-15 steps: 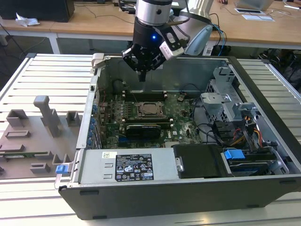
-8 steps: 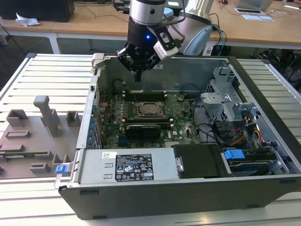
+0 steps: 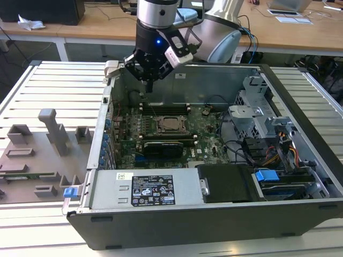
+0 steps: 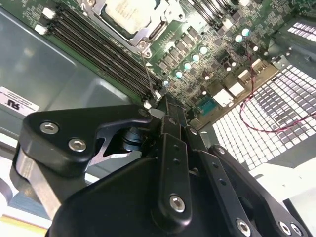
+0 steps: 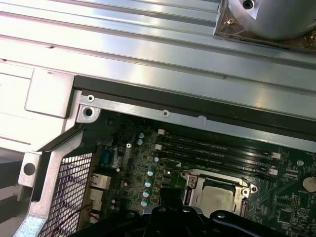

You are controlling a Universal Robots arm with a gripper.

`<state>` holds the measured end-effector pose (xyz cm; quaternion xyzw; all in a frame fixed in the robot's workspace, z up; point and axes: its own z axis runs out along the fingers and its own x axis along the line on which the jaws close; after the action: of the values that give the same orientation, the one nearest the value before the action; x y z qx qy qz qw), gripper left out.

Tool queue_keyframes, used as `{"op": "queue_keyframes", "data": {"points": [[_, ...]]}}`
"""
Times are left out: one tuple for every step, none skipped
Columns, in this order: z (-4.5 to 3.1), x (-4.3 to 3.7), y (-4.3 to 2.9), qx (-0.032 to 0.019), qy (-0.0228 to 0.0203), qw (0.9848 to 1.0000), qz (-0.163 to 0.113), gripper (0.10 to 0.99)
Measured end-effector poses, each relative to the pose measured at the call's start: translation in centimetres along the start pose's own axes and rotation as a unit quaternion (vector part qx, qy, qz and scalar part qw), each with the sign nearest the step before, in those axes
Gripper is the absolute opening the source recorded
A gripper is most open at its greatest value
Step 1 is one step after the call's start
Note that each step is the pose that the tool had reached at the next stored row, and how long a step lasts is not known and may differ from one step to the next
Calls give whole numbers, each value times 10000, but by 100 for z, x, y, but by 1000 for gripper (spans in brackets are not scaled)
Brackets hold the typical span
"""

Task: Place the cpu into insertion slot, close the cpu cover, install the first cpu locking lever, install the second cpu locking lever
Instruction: 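Install the first cpu locking lever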

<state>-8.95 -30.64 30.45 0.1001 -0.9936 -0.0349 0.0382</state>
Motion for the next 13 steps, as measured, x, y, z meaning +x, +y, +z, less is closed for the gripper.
{"op": "queue_keyframes", "data": {"points": [[1, 12, 2, 0, 0, 10000, 0, 106], [3, 29, 6, 0, 0, 10000, 0, 106], [4, 44, 9, 0, 0, 10000, 1, 106], [5, 53, 11, 0, 0, 10000, 0, 106], [5, 63, 13, 0, 0, 10000, 0, 106], [7, 83, 17, 0, 0, 10000, 1, 106], [8, 98, 20, 0, 0, 10000, 0, 106], [9, 110, 22, 0, 0, 10000, 0, 106], [11, 131, 26, 0, 0, 10000, 0, 106], [12, 145, 29, 0, 0, 10000, 0, 106], [14, 158, 32, 0, 0, 10000, 0, 106], [16, 187, 37, 0, 0, 10000, 0, 106], [17, 203, 41, 0, 0, 10000, 1, 106]]}}
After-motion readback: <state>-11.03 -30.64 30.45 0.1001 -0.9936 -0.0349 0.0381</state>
